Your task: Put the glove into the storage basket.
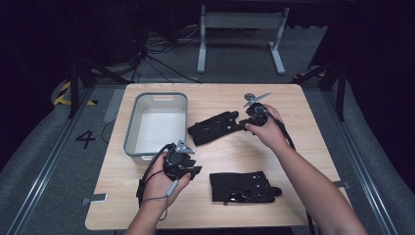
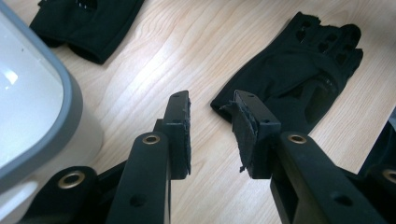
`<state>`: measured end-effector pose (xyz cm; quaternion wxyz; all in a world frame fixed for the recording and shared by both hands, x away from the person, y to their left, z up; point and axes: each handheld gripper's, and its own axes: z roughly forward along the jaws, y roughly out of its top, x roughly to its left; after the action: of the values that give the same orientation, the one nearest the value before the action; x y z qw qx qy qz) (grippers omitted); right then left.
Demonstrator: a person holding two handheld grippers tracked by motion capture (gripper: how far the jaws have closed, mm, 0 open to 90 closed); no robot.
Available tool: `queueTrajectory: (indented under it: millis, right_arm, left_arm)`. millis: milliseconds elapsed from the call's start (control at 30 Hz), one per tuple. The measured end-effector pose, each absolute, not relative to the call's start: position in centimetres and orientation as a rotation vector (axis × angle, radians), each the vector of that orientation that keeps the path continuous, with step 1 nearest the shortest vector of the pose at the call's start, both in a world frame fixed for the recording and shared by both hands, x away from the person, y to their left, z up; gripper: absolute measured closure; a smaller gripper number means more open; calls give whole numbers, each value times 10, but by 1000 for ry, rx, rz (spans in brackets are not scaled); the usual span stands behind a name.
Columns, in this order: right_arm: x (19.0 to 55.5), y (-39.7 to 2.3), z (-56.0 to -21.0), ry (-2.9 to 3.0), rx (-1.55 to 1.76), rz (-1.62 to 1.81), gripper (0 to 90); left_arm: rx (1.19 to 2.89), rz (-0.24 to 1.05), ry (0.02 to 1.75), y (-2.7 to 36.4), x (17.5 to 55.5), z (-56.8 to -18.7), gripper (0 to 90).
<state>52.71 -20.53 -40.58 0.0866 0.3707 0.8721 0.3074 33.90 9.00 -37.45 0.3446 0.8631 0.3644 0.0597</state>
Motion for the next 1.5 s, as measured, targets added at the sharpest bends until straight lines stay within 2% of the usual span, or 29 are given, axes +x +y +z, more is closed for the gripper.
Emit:
queueTrajectory:
  millis: [167, 367, 500, 633, 700, 833, 1167, 1500]
  right_arm:
    - [541, -202, -421, 2580, 1157, 894, 641]
    - [550, -199, -434, 2561, 1180, 870, 553]
    - [554, -196, -439, 2577, 1221, 878, 533]
    - [554, -192, -441, 2602, 1158, 818, 611]
    - [553, -190, -440, 2626, 1128, 796, 707]
    - [552, -187, -439, 2672, 1081, 787, 822]
    - [543, -189, -433, 2650, 1113, 852, 854]
    - [511, -196, -390, 2571, 1008, 1076, 858]
  left_arm:
    - [2253, 143, 959, 91, 340, -379, 671]
    - [2266, 143, 958, 90, 340, -382, 671]
    - [2266, 144, 960, 89, 341, -382, 671]
    - [2270, 143, 955, 89, 341, -383, 671]
    - [2268, 139, 954, 89, 341, -382, 670]
    - [2268, 140, 955, 89, 341, -383, 669]
    - [2267, 133, 959, 90, 342, -384, 671]
    - [2266, 130, 930, 82, 344, -382, 675]
